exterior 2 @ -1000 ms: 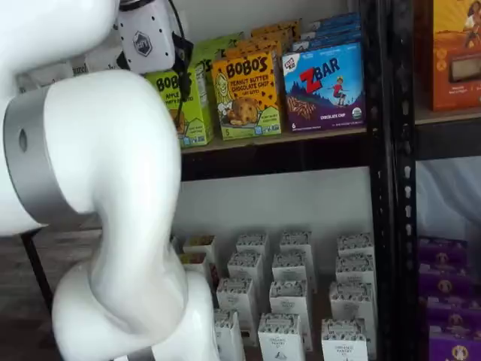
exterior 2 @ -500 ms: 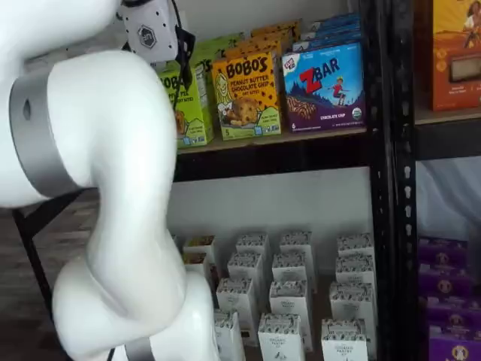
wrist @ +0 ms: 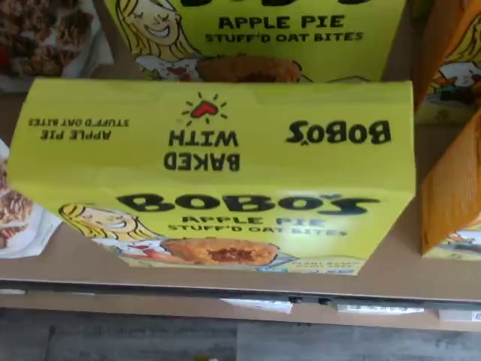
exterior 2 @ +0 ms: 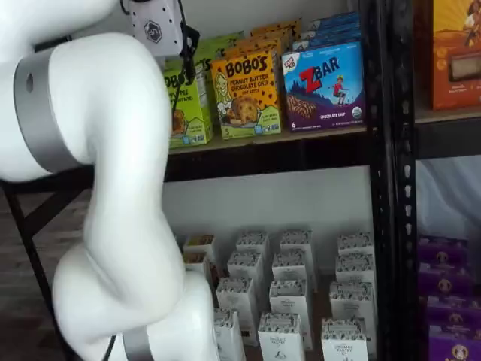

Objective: Pick the green box on the top shelf, the fourth from the left

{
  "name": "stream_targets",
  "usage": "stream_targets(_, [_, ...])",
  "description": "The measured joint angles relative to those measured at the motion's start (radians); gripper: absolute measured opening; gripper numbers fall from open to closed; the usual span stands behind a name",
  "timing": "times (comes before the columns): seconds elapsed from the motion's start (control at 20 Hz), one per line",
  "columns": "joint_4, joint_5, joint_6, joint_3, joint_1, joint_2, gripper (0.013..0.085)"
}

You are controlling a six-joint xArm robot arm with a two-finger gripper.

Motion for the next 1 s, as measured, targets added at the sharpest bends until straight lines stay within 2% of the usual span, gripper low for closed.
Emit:
stream_targets(0.5, [0.008,-0.029,-0.018,-0.008,-0.017,0.032,0.0850])
stream_targets(1.0, [-0.010,-0.040,-0.004,-0.041,-0.004,0.072,0.0850])
